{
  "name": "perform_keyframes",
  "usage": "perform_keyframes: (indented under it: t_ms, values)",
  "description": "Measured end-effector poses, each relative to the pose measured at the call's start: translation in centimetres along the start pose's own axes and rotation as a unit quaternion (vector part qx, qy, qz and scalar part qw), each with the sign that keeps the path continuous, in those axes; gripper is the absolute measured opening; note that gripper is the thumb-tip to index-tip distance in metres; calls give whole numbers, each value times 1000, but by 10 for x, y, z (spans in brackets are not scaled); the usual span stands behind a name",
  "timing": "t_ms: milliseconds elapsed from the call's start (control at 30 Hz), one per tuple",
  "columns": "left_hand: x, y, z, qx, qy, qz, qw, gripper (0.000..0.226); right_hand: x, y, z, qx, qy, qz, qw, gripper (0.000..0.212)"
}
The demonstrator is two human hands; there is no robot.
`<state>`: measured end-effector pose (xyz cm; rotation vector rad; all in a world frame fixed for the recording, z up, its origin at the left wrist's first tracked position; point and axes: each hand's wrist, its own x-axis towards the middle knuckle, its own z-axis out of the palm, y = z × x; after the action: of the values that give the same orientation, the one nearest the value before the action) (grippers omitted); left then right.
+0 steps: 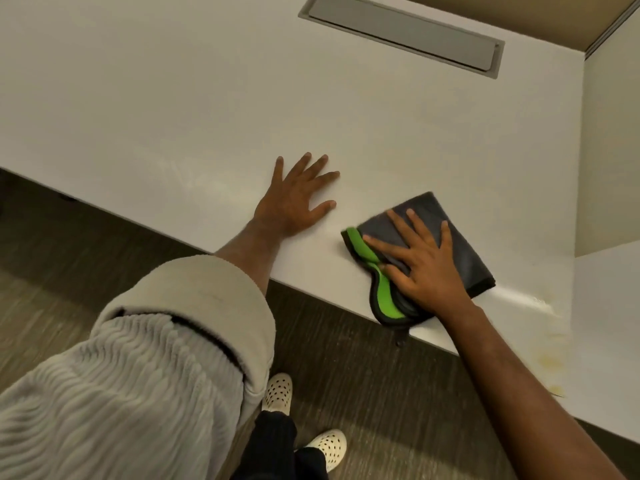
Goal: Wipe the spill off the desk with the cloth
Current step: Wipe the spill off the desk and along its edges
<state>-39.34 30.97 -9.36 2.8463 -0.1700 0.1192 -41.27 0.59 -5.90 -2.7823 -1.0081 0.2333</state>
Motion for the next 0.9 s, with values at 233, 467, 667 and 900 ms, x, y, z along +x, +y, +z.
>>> perform_keyframes:
  t_ms: [233,467,667,900]
  values:
    - [0,1,-2,-17,5,-1,1000,60,17,-43,18,-58,-3,-80,995,56]
    - [1,-3,3,1,9,3,1000,61,-31,-2,13,-35,-32,-181,982,55]
    - [1,-2,2,-6,2,-3,1000,62,18,2,-2,-24,4,-19,1000,56]
    - [0,0,0,-18,3,-4,1000,63,0,-12,18,-60,-2,-143,988,60]
